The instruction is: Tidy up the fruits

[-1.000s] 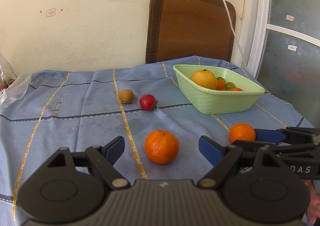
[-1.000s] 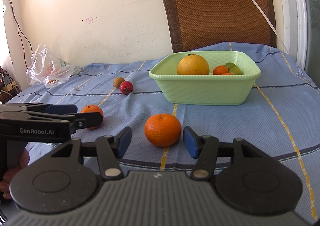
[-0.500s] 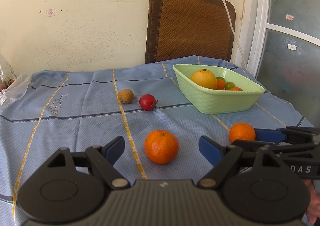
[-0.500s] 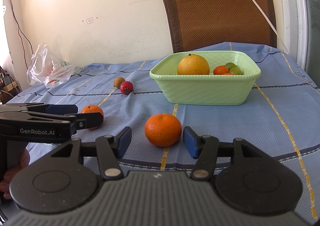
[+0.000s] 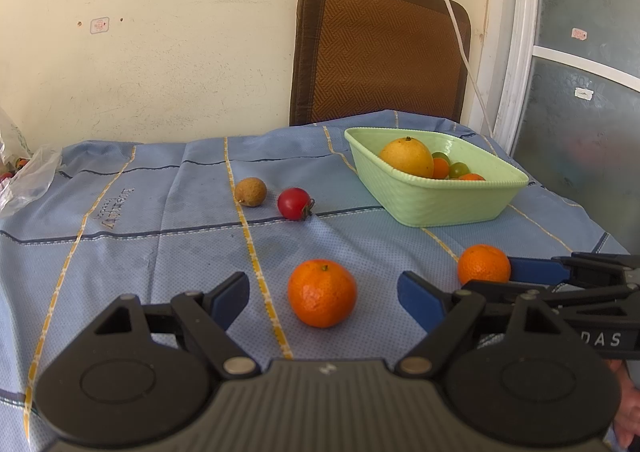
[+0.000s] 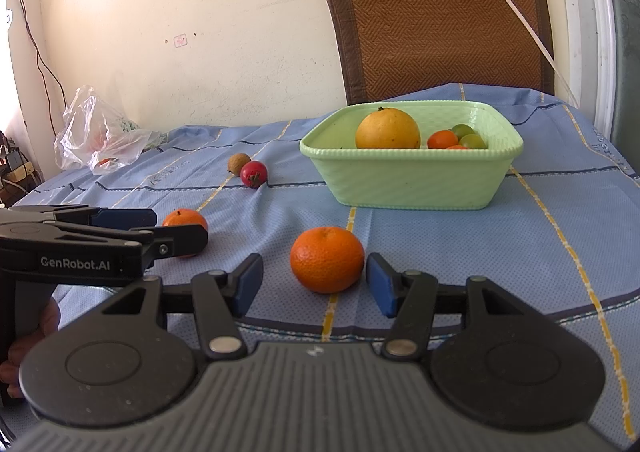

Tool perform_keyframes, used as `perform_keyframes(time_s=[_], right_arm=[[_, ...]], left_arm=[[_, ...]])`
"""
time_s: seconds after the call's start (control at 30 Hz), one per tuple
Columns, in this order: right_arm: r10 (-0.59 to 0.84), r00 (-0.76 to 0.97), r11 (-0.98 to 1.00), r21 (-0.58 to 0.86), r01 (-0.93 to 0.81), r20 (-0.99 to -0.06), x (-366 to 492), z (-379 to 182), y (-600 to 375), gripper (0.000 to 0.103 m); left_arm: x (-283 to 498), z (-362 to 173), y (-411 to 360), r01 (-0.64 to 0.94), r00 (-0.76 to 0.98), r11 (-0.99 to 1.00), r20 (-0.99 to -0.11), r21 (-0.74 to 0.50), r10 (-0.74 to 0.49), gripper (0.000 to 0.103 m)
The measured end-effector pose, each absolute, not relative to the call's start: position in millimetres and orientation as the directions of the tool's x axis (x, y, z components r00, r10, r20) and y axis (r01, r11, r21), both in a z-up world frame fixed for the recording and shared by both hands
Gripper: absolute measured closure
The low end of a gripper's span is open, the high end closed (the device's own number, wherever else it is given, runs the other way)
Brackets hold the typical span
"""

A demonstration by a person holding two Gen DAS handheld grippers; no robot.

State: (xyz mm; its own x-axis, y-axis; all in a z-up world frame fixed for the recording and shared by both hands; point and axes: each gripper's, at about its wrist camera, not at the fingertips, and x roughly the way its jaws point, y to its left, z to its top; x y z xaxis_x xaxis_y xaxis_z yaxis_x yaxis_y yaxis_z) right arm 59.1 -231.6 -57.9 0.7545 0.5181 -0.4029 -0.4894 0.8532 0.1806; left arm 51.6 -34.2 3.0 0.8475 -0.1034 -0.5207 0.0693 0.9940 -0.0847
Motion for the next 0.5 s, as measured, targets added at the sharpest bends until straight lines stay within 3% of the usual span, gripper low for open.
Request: perform_keyframes(time_s=[0.5], right_arm=[[0.529,0.752,0.847,0.190,-0.496,-0.394,59.9,-59.7,-234.0,0.044]], left_arm=[[51.0,3.2,-34.7,0.068,0.846,0.994,-0.523,-0.083,-0.102,0.019]])
